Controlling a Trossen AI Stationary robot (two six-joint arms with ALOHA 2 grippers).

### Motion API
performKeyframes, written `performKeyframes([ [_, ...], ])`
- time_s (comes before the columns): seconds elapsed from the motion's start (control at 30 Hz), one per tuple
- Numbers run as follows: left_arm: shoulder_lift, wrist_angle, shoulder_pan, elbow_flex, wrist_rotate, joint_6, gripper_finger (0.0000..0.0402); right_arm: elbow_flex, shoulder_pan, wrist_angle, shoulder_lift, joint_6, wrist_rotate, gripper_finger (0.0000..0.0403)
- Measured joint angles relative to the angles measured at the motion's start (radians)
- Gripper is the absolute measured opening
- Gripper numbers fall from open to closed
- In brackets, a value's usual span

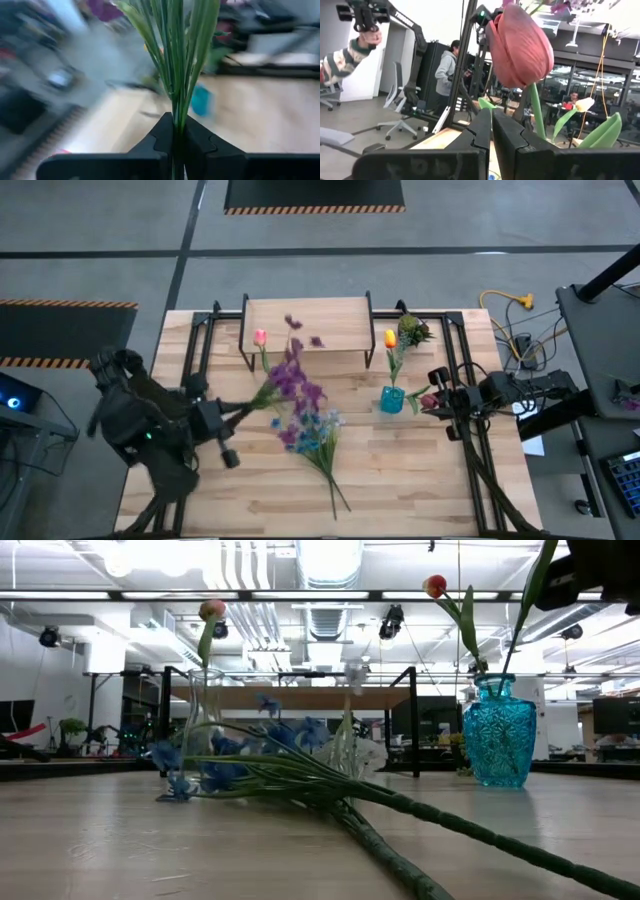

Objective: Pick and place flowers into a vace then onto a shelf
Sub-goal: Put the purple flower into the transparent vase

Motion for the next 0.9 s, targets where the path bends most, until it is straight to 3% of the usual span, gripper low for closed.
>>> performKeyframes([
  [0.07, -0.009, 0.000, 0.015, -0.075, -0.119, -0.056, 0.0006, 0.000, 0.000, 0.008, 0.000, -0.003, 0.000, 0.0009],
  [0.13, -0.041, 0.000, 0.037, -0.160, -0.175, -0.156, 0.0006, 0.000, 0.000, 0.012, 0.000, -0.003, 0.000, 0.0009],
  [0.3, -0.139, 0.041, 0.121, -0.408, -0.170, -0.345, 0.0006, 0.000, 0.000, 0.029, 0.000, -0.026, 0.000, 0.0009],
  [0.4, -0.196, 0.174, 0.172, -0.553, -0.150, -0.291, 0.0003, 0.000, 0.000, 0.030, 0.000, -0.034, 0.000, 0.0009],
  [0.6, -0.318, 0.654, 0.223, -0.759, -0.094, 0.121, 0.0002, 0.000, 0.000, 0.031, 0.000, -0.034, 0.000, 0.0009],
  [0.8, -0.412, 1.469, 0.298, -0.996, 0.182, 0.820, 0.0001, 0.000, 0.000, 0.037, 0.000, -0.037, 0.000, 0.0009],
  [0.9, -0.437, 1.824, 0.359, -1.127, 0.296, 1.071, 0.0001, 0.000, 0.000, 0.040, 0.000, -0.037, 0.000, 0.0009],
])
